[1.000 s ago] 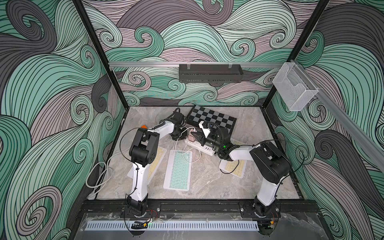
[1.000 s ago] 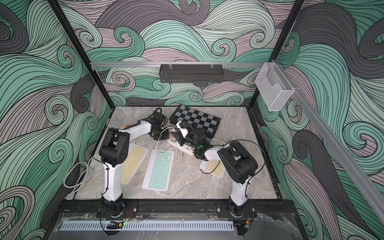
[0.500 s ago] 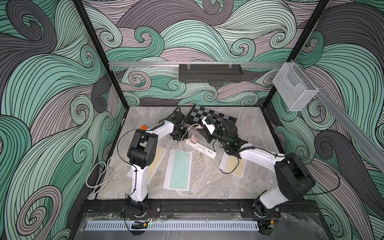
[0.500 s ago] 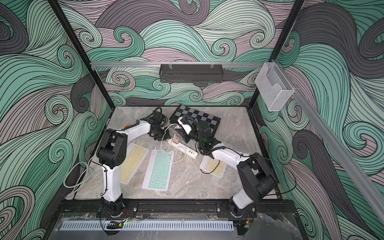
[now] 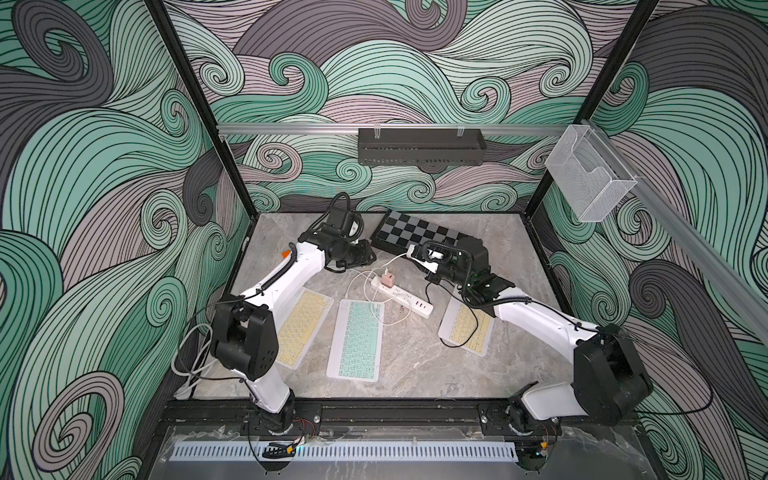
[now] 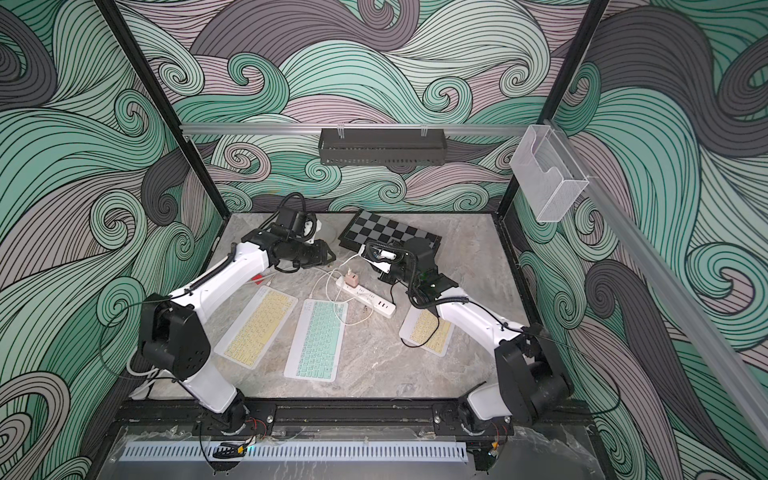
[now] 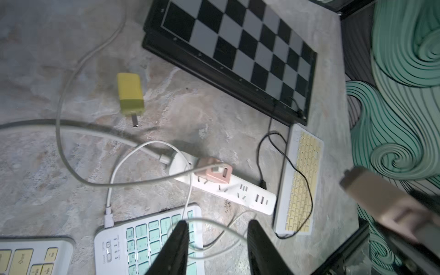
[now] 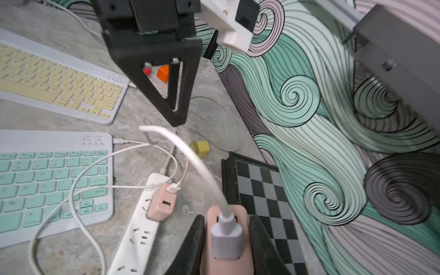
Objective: Unplug the wireless keyboard
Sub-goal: Remove the plug from the socket, then remove the power cord from the plug.
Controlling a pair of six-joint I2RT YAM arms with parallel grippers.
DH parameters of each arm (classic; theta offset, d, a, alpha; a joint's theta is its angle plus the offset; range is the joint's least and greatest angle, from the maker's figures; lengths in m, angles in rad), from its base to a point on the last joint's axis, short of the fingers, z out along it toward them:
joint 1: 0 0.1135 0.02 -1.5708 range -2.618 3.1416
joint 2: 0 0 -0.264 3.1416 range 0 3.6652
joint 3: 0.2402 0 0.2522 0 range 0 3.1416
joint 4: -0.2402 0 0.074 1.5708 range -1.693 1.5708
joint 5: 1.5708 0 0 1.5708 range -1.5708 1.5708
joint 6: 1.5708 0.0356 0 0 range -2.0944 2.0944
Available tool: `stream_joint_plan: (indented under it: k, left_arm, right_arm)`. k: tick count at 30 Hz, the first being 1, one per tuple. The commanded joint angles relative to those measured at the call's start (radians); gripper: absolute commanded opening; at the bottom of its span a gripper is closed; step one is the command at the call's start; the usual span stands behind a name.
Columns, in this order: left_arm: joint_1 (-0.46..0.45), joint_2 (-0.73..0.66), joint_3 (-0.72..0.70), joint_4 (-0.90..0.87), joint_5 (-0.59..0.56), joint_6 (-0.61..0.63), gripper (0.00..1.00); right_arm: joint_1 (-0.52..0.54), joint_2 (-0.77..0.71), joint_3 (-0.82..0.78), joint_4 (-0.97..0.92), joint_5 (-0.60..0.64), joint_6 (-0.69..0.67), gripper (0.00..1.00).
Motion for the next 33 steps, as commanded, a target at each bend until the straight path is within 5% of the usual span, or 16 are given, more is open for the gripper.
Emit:
stream_joint_plan:
  k: [1, 4, 12, 19, 29, 33]
  left_arm:
    - [0.001, -0.046, -0.027, 0.016, 0.264, 0.08, 0.47]
    - [0.001, -0.054, -0.029, 0.125, 0.506, -0.011, 0.49]
    - [-0.005, -0.079, 0.022, 0.232, 0.698, -0.069, 0.52]
    - [-0.019, -0.075, 0.023, 0.214, 0.676, -0.062, 0.52]
    - [-0.022, -0.025, 0.118, 0.241, 0.651, -0.114, 0.47]
    - [-0.036, -0.007, 0.16, 0.141, 0.597, -0.035, 0.46]
  right_arm:
    - [0.0, -0.075, -0.06, 0.15, 0.007, -0.209, 0.0]
    - [0.005, -0.091, -0.133, 0.317, -0.013, -0.333, 0.0]
    - [0.031, -0.035, -0.149, 0.611, -0.002, -0.604, 0.0]
    - [0.054, -0.001, -0.134, 0.721, -0.004, -0.745, 0.0]
    - [0.091, 0.03, -0.123, 0.685, -0.013, -0.776, 0.0]
    - [0.092, 0.042, -0.114, 0.675, -0.011, -0.767, 0.0]
